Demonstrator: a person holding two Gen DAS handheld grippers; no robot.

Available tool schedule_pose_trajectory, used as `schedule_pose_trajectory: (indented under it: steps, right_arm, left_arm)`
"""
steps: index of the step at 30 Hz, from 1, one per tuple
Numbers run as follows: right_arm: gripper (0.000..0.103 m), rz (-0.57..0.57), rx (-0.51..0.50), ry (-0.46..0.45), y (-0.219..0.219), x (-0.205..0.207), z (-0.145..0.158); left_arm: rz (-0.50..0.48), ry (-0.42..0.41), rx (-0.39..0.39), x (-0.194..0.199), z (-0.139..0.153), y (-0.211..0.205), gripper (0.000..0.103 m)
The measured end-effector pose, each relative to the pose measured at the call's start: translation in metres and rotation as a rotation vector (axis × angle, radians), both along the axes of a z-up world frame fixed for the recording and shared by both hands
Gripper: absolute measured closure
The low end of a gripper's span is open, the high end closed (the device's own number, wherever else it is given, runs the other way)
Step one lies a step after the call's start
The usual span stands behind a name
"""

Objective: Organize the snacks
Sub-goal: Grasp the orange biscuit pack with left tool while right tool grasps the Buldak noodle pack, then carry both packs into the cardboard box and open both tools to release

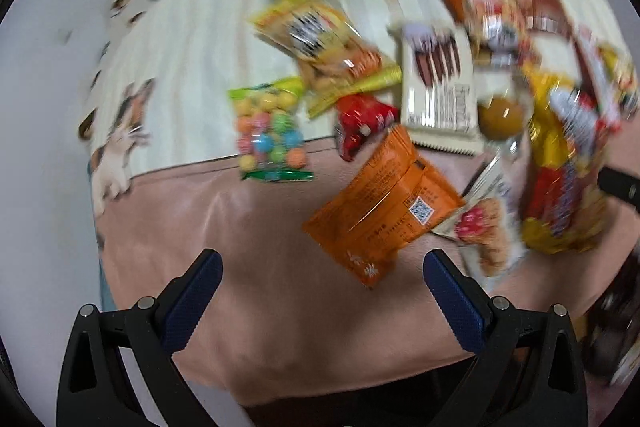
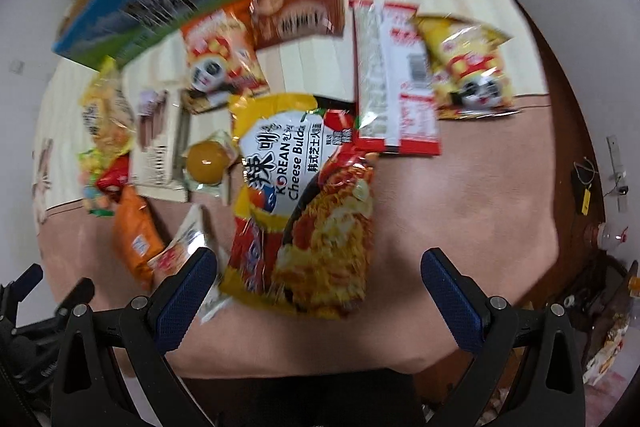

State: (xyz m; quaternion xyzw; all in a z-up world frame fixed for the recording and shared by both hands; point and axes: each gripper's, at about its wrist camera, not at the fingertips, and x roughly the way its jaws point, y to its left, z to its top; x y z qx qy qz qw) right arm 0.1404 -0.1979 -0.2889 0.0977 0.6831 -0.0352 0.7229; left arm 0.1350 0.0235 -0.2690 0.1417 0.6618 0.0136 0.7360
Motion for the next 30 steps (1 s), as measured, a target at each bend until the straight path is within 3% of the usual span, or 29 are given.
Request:
schedule_pose_trajectory:
  steps: [6,8,9,12,16,19,22,26,30]
  right_arm:
    - [0.0,0.011,-0.003,0.054,0.013,0.011,-0.039]
    - [0.0,0.008,-0.013,0.068,0.015,0.013,-0.049]
    - [0.0,0.002,-0.006,0.074,0.017,0.015,-0.055]
    - [0.003,-0.022,0.031,0.084,0.018,0.018,-0.069]
    - [0.015,-0.014,0.023,0.088,0.02,0.021,-0.081]
    - [0.019,0.029,0.026,0.08,0.021,0.016,-0.081]
    - [0.021,0.08,0.014,0.111,0.021,0.001,-0.083]
    - [0.02,0.119,0.01,0.129,0.029,-0.016,-0.093]
    - [0.018,0.065,0.016,0.149,0.028,-0.013,-0.108]
  left_arm:
    - [-0.186,0.093,0.019,0.014,-0.049,-0.021,0.0]
    - [-0.253,0.107,-0.014,0.016,-0.06,-0.029,0.012]
    - [-0.257,0.109,-0.021,0.017,-0.063,-0.029,0.028]
    - [-0.193,0.108,-0.068,0.02,-0.063,-0.02,0.03]
    - [0.029,0.116,-0.195,0.016,-0.054,0.019,0.032]
    - [0.271,0.139,-0.313,0.004,-0.058,0.065,0.033]
    - [0.392,0.173,-0.4,-0.008,-0.069,0.093,0.032]
    - [0.37,0.215,-0.435,-0.021,-0.085,0.107,0.032]
    - [0.322,0.178,-0.415,-0.034,-0.082,0.113,0.033]
